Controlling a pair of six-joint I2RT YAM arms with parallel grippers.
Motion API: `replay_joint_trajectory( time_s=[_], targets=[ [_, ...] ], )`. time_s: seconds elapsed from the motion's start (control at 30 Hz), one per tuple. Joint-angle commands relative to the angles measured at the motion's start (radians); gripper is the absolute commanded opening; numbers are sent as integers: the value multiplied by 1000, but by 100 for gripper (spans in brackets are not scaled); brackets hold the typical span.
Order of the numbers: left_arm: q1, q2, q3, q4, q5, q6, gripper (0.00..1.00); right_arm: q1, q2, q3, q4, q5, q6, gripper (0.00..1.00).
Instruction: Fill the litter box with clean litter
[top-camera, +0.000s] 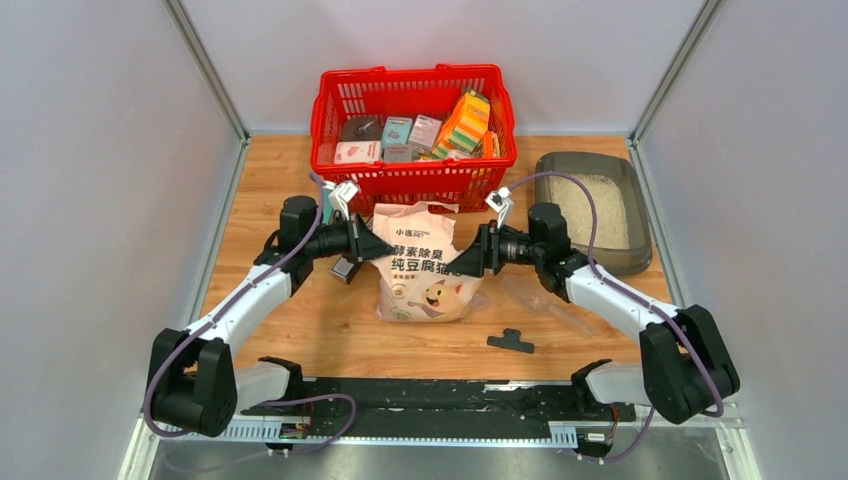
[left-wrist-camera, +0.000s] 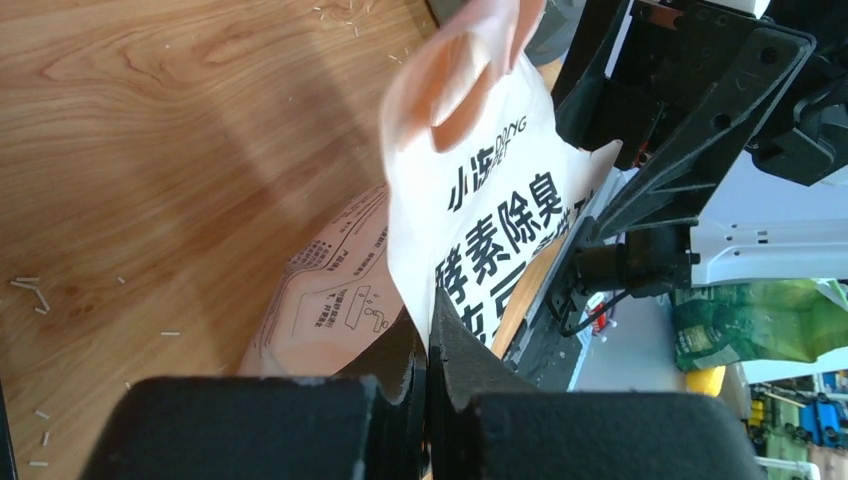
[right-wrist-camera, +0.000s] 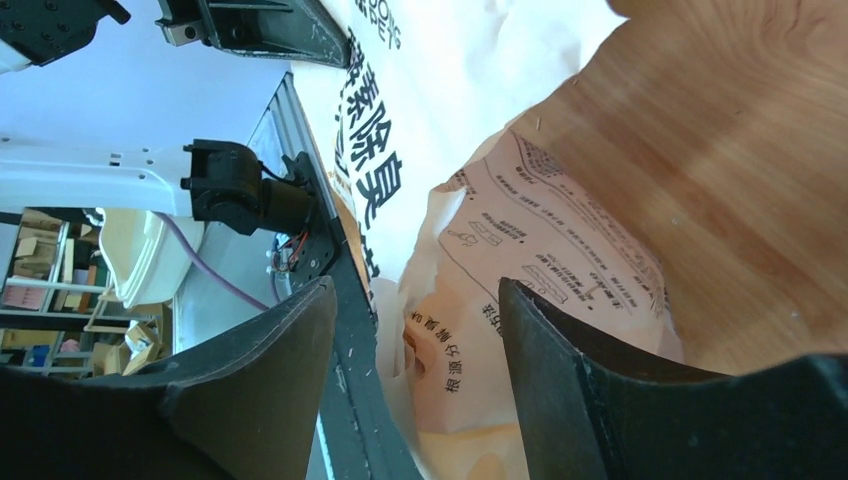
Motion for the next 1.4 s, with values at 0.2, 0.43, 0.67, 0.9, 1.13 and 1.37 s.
replay_joint_trajectory(
  time_s=[0.2,0.43,0.67,0.9,1.13,1.37],
  targets=[
    [71,9,-38,110,58,-108,0,9,62,-6,127,7,10,54],
    [94,6,-60,136,65,-146,0,25,79,12,139,-34,65,23],
    [122,-5,-63,121,76,-166,0,34,87,31,76,-53,113,38],
    [134,-3,-74,109,97,-166,0,37,104,39,140,-73,160,4],
    [174,8,-19,-95,255,-140,0,-10,208,155,127,-319,352,0],
    [174,93,95,-410,426,-92,0,-40,308,259,131,-548,499,0]
  ],
)
